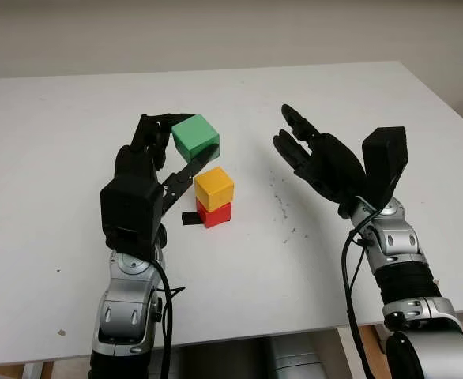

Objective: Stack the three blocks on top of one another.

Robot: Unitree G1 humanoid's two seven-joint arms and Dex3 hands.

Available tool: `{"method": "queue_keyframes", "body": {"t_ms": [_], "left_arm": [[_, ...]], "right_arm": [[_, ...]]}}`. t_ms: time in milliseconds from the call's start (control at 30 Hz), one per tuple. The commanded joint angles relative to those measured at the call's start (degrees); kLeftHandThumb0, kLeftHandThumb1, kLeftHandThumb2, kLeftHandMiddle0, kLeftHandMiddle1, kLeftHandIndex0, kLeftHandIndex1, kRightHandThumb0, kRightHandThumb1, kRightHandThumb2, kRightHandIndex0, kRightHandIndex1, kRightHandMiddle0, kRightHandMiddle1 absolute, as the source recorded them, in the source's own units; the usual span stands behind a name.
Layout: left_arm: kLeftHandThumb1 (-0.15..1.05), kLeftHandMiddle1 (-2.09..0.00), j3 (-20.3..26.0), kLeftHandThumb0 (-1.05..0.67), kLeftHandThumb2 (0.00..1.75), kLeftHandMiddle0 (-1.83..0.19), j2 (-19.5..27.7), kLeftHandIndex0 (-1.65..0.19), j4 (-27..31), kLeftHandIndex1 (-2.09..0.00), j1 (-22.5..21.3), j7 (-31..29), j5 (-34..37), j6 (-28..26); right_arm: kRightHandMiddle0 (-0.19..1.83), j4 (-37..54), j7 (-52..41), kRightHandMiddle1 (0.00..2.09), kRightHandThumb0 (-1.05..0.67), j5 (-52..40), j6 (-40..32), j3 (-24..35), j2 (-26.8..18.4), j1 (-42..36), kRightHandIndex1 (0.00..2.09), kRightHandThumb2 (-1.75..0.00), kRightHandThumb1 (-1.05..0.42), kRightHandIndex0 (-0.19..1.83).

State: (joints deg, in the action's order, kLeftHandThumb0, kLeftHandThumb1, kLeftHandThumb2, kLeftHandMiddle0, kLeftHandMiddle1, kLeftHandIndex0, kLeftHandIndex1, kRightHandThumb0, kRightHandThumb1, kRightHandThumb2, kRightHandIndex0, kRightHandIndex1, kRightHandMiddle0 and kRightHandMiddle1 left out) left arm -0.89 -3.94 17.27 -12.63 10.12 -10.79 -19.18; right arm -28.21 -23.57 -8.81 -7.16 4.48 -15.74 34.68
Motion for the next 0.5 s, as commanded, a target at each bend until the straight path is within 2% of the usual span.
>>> {"method": "queue_keyframes", "body": {"t_ms": [0,467], "left_arm": [[1.05,-0.04,-0.3,-0.33,0.18,-0.21,-0.2,-0.33,-0.1,-1.54,-0.5,-0.5,0.6,0.6],[1.05,-0.04,-3.0,-0.36,0.2,-0.12,-1.1,-0.3,0.7,-1.49,2.3,2.0,-1.0,-0.4]], "right_arm": [[-0.06,0.2,0.4,0.07,-0.62,0.1,0.7,0.1,0.5,0.1,0.06,-0.34,-1.05,-0.1],[-0.06,-0.4,0.6,0.06,-0.63,-0.1,1.9,0.3,1.1,-0.6,0.06,-0.35,-1.05,-0.1]]}}
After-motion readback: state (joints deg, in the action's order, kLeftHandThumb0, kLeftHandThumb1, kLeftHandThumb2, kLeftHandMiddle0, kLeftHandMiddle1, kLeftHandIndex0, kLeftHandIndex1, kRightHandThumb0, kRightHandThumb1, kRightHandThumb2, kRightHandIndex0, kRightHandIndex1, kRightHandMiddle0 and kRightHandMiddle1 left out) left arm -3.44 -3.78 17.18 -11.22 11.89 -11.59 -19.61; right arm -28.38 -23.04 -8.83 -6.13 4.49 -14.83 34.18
